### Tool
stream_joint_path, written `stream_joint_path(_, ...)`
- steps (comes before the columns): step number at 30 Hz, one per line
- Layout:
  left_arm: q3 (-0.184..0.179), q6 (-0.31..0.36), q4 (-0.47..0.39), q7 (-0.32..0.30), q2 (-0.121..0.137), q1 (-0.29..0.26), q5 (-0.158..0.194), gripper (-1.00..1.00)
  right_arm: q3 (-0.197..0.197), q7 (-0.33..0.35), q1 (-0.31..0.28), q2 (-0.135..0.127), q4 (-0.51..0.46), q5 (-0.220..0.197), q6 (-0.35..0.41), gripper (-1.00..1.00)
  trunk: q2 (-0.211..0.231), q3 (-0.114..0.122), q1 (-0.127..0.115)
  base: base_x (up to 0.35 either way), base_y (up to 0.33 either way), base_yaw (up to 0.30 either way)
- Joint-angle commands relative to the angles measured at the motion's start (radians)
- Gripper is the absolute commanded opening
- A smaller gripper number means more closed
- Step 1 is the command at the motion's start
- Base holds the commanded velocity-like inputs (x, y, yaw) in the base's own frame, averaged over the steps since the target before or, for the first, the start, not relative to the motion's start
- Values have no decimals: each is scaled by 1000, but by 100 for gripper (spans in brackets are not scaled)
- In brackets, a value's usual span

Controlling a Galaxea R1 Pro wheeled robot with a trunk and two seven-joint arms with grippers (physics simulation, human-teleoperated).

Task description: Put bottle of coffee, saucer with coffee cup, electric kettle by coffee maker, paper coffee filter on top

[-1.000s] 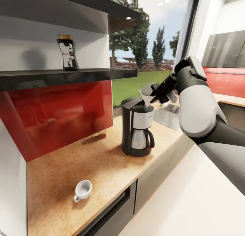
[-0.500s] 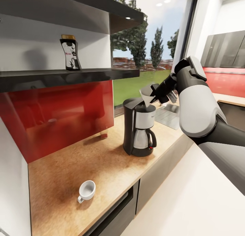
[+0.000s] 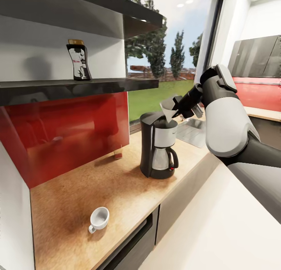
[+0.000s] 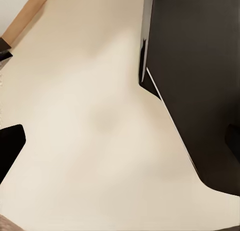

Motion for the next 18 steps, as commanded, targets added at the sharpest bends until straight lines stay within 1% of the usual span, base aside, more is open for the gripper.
stream_joint_path(1, -1, -5, 1, 1, 0, -1, 6, 100, -6, -6, -1, 1, -1, -2, 9, -100, -2, -2, 1, 0, 6, -83)
stream_joint_path(7, -1, -5, 1, 1, 1, -1, 6, 100, -6, -6, -2, 1, -1, -2, 9, -100, -2, -2, 1, 33, 71, -15)
stream_joint_path(15, -2, -5, 1, 2, -2, -1, 6, 100, -6, -6, -1, 1, 0, -1, 9, -100, -2, -2, 1, 7, 10, -1)
stream_joint_path(17, -3, -5, 3, 1, -4, -1, 3, 100, 6, -8, 10, -9, -12, 3, 11, -100, -2, -2, 1, 0, 0, 0)
stream_joint_path(18, -3, -5, 3, 1, -4, -1, 3, 100, 12, -8, 16, -9, -17, 3, 11, -100, -2, -2, 1, 0, 0, 0)
